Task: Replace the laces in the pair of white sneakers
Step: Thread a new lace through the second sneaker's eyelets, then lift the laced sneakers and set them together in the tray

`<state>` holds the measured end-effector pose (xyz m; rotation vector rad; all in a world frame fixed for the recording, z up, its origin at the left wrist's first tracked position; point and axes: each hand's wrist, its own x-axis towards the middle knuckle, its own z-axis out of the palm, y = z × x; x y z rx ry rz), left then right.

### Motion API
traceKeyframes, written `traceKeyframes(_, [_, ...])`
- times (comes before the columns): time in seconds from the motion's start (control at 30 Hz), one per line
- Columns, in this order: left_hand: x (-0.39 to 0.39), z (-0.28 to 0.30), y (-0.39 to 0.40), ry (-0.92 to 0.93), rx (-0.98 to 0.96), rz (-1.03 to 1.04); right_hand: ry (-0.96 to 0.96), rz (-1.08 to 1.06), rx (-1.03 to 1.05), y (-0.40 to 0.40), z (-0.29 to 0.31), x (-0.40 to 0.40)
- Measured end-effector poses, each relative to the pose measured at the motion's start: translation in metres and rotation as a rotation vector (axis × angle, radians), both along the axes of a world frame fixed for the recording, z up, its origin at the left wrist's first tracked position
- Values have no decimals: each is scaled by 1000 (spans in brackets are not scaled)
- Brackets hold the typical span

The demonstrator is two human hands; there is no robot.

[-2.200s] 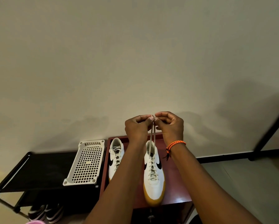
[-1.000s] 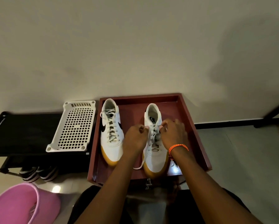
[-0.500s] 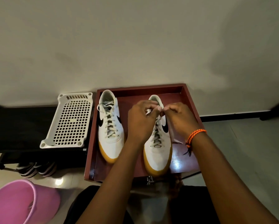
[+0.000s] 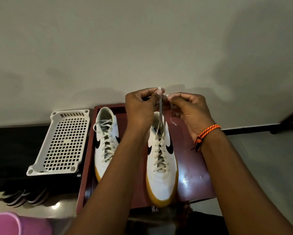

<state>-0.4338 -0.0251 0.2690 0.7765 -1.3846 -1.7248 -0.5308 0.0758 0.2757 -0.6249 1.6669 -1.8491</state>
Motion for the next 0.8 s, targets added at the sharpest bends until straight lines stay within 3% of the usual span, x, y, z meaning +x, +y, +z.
traceKeyframes(0.2, [-16,-61,-18,-227,226,193,-246,-47,-56,-18,-51,-3])
traceKeyframes(0.27, [-17,-74,-14,-413,71,195,-259,-69,-34,-24,-69,-4])
traceKeyframes(0.33, [-17,-82,-8,-620,-217,177,-252,-81,-9,-30,-85,-3])
traceKeyframes(0.43, [-19,-95,-3,-834,-517,187,12,-145,130,-34,-101,-7])
traceKeyframes(0.67, [-17,-91,2,-875,-746,126,695,-124,496,-33,-106,-14])
traceKeyframes(0.8, [-15,-87,6,-950,-837,21,793,-64,615,-32,-107,-21])
